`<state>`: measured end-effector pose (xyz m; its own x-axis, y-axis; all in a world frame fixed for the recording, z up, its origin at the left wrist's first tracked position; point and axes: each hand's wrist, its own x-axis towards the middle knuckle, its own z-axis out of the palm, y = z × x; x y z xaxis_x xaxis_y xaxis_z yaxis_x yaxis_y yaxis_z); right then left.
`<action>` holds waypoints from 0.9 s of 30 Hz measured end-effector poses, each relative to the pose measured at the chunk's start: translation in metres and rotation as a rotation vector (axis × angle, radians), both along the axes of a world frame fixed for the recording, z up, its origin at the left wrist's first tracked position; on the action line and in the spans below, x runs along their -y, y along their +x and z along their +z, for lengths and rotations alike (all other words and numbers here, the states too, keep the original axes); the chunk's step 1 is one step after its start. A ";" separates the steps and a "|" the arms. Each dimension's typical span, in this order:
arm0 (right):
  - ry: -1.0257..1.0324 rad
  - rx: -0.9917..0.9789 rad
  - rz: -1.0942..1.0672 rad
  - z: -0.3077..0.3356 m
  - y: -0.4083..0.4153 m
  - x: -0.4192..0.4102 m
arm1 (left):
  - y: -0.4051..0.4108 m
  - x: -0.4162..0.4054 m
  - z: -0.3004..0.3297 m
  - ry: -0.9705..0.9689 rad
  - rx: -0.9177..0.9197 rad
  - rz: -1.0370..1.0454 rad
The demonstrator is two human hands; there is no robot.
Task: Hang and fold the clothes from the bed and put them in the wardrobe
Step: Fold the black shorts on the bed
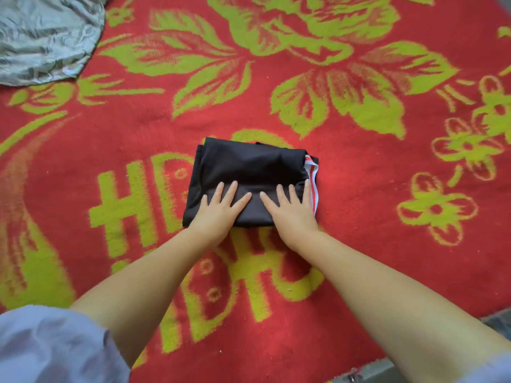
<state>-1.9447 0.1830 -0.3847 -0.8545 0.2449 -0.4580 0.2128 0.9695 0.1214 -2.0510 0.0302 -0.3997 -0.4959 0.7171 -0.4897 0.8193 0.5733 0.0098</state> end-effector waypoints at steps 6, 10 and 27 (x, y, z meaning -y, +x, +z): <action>-0.079 -0.046 -0.018 0.119 -0.048 -0.031 | -0.040 -0.024 0.123 0.071 0.063 0.119; -0.150 -0.083 -0.023 0.222 -0.048 -0.026 | -0.043 -0.017 0.222 0.102 -0.020 0.054; -0.094 -0.232 0.294 0.453 -0.006 0.086 | 0.030 0.120 0.446 0.188 -0.273 0.175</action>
<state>-1.9506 0.0972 0.0681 -0.9656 -0.0600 -0.2529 -0.0647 0.9979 0.0101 -2.0208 -0.0894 0.0461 -0.7133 0.6745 -0.1904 0.6958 0.7140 -0.0771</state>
